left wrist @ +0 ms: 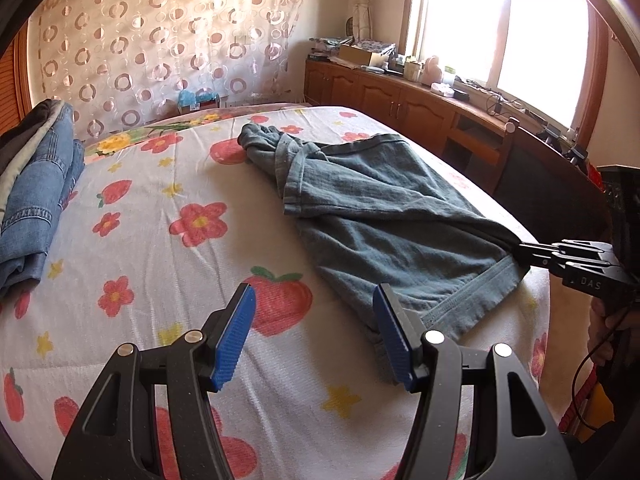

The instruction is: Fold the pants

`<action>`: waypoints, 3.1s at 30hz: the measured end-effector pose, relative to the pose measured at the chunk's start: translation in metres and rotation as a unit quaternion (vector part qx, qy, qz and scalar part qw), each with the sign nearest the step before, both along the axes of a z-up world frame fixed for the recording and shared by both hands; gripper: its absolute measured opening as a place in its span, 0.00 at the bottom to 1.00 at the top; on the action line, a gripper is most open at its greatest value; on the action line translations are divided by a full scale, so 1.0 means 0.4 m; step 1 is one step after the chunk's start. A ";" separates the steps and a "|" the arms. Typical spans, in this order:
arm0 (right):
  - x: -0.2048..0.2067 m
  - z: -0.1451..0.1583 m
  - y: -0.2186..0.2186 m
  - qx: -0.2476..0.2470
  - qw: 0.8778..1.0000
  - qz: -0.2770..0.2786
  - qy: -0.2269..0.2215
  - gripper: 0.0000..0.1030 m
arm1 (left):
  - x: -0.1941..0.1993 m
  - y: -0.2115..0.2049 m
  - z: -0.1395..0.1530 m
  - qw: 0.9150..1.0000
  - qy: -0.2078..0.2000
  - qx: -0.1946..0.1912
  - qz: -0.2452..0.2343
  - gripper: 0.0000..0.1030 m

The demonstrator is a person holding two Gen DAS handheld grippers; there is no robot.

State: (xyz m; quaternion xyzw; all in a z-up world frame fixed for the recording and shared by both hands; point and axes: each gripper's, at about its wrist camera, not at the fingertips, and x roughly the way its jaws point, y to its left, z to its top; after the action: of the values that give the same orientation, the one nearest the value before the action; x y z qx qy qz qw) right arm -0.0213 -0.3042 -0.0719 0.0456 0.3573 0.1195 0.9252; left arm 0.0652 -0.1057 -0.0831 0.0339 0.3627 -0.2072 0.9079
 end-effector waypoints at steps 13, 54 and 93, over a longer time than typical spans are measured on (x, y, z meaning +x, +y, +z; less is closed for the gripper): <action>-0.004 0.061 0.011 -0.022 0.999 0.007 -0.033 0.45 | 0.008 0.032 0.023 1.000 -0.008 -0.010 0.007 0.61; 0.389 0.063 0.325 -0.019 0.983 0.181 -0.006 0.54 | 0.225 0.169 0.003 0.998 0.008 0.013 0.060 0.62; 0.387 0.094 0.234 -0.016 0.990 0.130 -0.044 0.10 | 0.248 0.077 0.054 1.000 0.001 0.021 -0.005 0.62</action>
State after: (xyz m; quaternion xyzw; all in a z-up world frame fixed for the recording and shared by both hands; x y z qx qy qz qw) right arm 0.1335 -0.2107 -0.0343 -0.0216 0.3206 0.2345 0.9175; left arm 0.1646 -0.0749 -0.0616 0.0548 0.3675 -0.2037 0.9058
